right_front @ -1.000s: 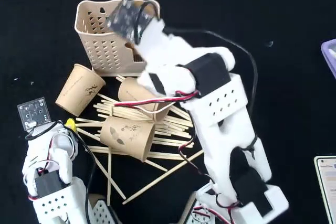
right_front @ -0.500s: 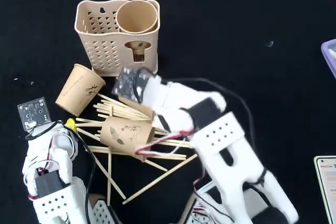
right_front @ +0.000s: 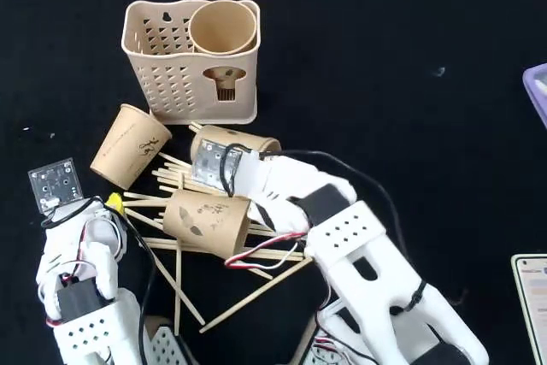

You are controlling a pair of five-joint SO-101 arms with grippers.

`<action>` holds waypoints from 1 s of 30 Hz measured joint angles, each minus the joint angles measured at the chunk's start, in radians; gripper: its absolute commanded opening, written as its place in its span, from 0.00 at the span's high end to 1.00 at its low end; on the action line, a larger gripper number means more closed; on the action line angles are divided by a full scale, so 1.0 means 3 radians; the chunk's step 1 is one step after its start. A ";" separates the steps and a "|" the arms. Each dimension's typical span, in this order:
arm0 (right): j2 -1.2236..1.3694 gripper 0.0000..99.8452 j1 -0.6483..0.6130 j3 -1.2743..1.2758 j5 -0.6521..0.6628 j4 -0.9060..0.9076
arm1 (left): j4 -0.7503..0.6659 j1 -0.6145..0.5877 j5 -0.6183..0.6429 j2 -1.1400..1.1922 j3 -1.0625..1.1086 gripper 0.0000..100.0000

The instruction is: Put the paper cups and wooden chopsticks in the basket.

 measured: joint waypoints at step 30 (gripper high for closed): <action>-0.0706 0.85 -0.0005 0.0046 -0.1657 0.0338 | 0.0000 0.0000 0.0000 0.0000 0.0046 0.80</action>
